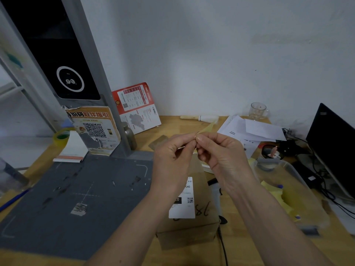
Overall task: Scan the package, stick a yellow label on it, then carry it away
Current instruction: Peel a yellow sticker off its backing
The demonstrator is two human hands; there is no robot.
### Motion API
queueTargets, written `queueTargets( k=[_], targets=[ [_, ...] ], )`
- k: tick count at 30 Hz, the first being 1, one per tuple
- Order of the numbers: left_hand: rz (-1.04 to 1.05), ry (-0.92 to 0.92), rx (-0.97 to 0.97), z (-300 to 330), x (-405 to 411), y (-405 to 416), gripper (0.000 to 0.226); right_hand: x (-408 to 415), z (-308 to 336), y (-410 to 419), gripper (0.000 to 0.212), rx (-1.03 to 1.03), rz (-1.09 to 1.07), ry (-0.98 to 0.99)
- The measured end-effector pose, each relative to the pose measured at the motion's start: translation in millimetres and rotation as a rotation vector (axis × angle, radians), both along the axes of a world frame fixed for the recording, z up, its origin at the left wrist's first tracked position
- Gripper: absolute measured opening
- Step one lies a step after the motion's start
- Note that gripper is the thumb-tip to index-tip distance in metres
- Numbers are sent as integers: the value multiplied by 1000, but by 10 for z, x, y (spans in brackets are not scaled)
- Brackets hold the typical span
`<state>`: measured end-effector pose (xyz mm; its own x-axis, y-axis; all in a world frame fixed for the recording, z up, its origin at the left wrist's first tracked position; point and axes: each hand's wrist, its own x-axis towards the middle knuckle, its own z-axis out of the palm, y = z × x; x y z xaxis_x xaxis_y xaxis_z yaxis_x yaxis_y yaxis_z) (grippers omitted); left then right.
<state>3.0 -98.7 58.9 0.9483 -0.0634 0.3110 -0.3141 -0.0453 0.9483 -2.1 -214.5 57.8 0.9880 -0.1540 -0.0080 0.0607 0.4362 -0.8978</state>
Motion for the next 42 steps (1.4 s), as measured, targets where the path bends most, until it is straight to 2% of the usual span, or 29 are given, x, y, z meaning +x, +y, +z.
queueTargets(
  k=[2,6,8,10,11,13,15,17,21,31,36,42],
  targets=[
    [13,8,10,-1,26,17,23,-12,16,3,3,-160,-64,-13],
    [3,19,70,8,102,88,23,8,26,-24,16,-852,-396,-146],
    [-35,-6,189,18,129,126,25,18,30,-47,20,-1183,-425,-240],
    [-40,-29,275,35,132,132,27,24,43,-70,12,-1288,-387,-283],
    [-8,-48,288,41,127,123,31,13,64,-71,7,-1253,-339,-263],
    [120,-85,266,39,110,101,34,-3,74,-65,12,-1075,-261,-184],
    [170,-62,209,24,92,84,26,-6,64,-46,13,-918,-261,-114],
    [55,22,157,-12,76,54,21,-7,49,-27,13,-818,-234,-81],
    [-139,107,52,-18,18,24,33,3,32,-19,9,-619,-113,-73],
    [-151,226,-25,-42,1,39,28,-2,0,-75,18,-445,-68,-98],
    [-144,215,-64,-11,4,41,29,12,-2,-79,3,-338,-63,-103],
    [-157,189,-50,-8,14,41,29,16,-1,-73,5,-294,-79,-115]
  ],
)
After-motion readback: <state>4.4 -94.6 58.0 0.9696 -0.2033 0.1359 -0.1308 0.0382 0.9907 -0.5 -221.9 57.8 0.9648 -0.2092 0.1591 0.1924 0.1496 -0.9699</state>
